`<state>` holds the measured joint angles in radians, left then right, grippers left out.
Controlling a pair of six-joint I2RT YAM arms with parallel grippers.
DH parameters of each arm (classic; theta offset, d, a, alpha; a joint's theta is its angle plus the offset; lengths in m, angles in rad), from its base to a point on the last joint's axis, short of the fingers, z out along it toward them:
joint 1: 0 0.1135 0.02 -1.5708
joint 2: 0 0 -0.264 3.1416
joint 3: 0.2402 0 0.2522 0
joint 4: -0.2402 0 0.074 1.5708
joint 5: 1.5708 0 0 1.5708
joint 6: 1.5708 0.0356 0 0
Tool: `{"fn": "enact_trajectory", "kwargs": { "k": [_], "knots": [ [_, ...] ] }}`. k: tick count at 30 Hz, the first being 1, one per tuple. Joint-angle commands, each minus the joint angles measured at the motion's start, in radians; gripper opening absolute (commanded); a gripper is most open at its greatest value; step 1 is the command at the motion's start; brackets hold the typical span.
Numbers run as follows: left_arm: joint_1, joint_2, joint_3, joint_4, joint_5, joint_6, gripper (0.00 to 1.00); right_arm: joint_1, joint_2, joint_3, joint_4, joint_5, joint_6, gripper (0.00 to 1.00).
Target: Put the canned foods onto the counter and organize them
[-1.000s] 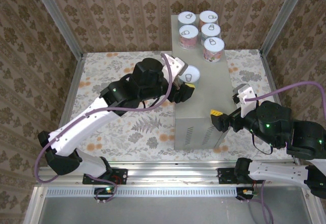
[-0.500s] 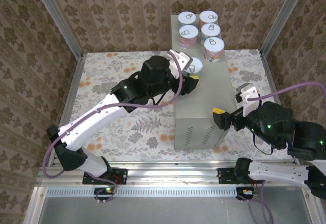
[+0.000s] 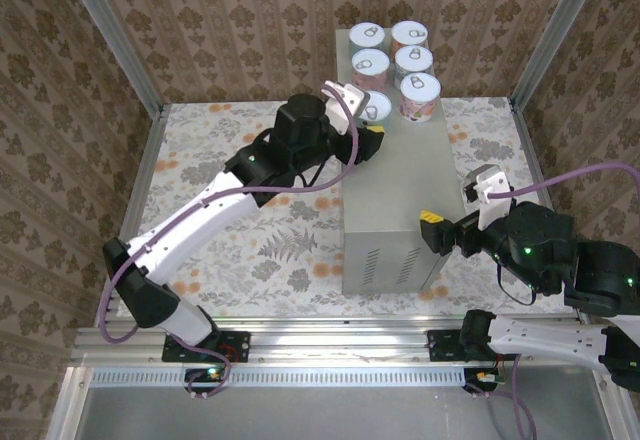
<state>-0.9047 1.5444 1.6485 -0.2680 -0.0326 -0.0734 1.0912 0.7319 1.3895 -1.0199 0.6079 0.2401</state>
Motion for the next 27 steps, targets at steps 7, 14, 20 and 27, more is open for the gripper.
{"fn": "enact_trajectory", "kwargs": {
  "k": [7, 14, 20, 27],
  "knots": [
    [0.036, 0.055, -0.012, -0.03, 0.063, 0.008, 0.74, 0.006, -0.016, -0.014, 0.015, 0.039, 0.022, 1.0],
    [0.047, 0.079, 0.004, -0.031, 0.075, 0.004, 0.74, 0.006, -0.016, -0.014, 0.017, 0.04, 0.017, 1.0],
    [0.054, 0.092, 0.011, -0.033, 0.083, 0.002, 0.74, 0.007, -0.015, -0.014, 0.018, 0.038, 0.018, 1.0],
    [0.062, 0.099, 0.014, -0.032, 0.094, -0.004, 0.74, 0.007, -0.016, -0.01, 0.016, 0.035, 0.019, 1.0]
  ]
}}
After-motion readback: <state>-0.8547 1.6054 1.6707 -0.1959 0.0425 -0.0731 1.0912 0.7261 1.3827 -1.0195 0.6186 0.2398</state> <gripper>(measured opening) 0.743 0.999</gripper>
